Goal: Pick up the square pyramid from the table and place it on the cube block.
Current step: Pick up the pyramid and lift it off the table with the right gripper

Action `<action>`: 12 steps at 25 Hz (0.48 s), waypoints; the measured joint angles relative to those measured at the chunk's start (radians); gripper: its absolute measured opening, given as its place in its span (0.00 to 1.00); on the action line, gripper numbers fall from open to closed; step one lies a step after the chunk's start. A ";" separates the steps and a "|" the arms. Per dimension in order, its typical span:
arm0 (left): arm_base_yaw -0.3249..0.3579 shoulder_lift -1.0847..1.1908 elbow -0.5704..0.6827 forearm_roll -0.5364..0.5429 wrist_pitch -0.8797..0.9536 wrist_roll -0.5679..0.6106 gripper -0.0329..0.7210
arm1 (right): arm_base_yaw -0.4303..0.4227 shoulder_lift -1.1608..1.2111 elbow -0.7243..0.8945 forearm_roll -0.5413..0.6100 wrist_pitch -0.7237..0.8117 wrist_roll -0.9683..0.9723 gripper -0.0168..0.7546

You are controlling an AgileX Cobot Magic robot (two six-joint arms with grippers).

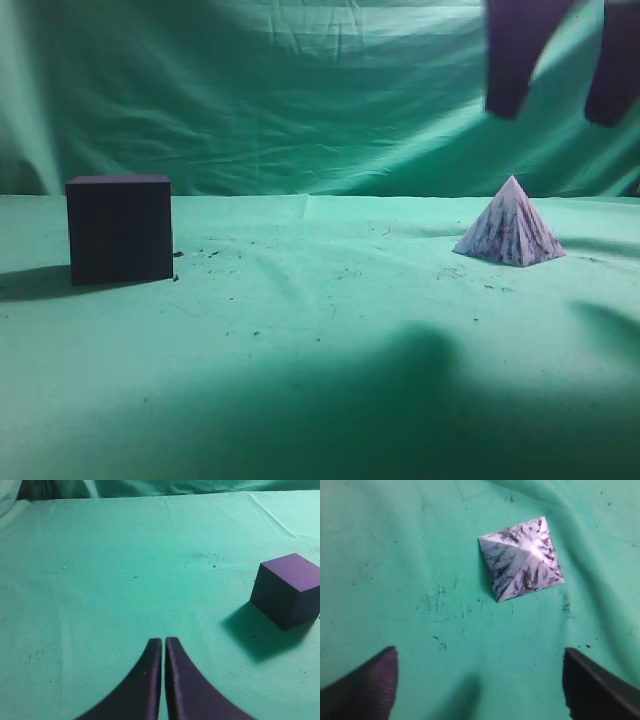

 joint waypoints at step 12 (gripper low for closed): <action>0.000 0.000 0.000 0.000 0.000 0.000 0.04 | -0.014 0.337 -0.241 -0.049 0.093 0.026 0.86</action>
